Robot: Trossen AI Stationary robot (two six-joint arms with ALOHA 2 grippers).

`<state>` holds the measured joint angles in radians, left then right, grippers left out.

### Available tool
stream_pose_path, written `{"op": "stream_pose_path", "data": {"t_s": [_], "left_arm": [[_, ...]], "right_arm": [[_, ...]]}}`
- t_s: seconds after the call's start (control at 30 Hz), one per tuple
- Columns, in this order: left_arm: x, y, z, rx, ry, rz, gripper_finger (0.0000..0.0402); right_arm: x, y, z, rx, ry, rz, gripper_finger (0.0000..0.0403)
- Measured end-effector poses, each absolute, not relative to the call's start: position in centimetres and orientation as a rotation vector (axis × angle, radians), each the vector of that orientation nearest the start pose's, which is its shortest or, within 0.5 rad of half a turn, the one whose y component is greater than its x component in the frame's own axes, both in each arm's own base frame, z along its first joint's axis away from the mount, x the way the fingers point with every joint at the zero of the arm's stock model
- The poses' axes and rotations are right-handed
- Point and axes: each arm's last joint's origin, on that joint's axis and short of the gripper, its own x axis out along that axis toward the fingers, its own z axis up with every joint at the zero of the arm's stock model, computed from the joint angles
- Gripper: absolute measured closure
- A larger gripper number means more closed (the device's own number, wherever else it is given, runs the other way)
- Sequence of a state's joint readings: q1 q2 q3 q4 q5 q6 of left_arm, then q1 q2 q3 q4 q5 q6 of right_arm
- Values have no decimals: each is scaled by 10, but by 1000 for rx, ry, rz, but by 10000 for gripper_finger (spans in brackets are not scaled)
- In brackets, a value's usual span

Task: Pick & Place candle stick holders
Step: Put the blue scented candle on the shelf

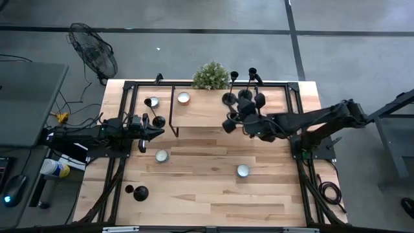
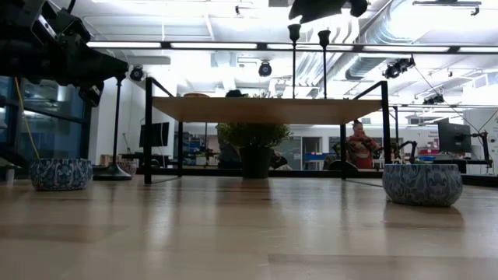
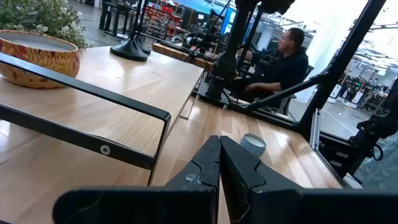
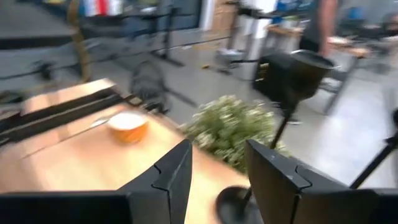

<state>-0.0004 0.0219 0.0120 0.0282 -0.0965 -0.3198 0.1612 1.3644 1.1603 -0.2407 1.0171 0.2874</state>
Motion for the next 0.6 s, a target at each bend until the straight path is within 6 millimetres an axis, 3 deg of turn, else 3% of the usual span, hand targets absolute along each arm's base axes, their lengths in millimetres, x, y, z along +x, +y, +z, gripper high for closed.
{"op": "stream_pose_path", "data": {"t_s": [0.23, 0.4, 0.6], "left_arm": [[98, 3, 169, -320, -34, 92, 400], [98, 3, 169, -320, -33, 91, 400], [98, 3, 169, -320, -33, 91, 400]], "right_arm": [[262, 44, 336, 88, 373, -592, 262], [241, 62, 315, 249, 462, -386, 263], [214, 87, 283, 281, 557, -199, 263]]}}
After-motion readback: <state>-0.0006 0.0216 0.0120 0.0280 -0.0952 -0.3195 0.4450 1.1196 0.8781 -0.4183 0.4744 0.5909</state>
